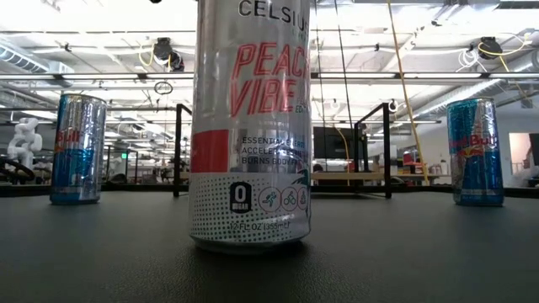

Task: Place canned beverage on shelf
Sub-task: Put the white-pink soda can on the shelf aligned with the other white-pink soda can

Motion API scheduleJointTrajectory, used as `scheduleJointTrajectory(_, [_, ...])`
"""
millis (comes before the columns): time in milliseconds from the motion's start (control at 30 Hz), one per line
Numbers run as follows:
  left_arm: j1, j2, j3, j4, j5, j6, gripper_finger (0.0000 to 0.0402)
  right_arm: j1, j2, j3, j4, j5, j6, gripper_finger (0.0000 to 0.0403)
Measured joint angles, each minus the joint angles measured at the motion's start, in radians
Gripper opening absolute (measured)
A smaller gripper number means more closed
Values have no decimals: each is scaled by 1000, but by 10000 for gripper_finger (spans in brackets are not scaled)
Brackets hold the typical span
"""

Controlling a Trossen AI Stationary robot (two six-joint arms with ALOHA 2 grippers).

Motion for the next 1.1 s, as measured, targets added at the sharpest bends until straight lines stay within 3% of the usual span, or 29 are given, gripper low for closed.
scheduleJointTrajectory(200, [10, 46, 0, 85, 10, -17, 368, 0, 0, 0, -2, 0, 3, 309])
scheduleJointTrajectory(600, [9, 70, 0, -10, -18, -218, 367, 2, 0, 0, -4, -3, 6, 309])
scheduleJointTrajectory(767, [11, 70, 0, 7, -28, -227, 366, 3, 0, 0, -4, -3, 4, 309])
scheduleJointTrajectory(867, [20, 70, 0, 9, -30, -226, 347, 3, 0, 0, -11, -3, 4, 309])
scheduleJointTrajectory(1100, [50, 70, 0, 10, -6, -196, 262, 3, 0, 0, -28, -3, 11, 309])
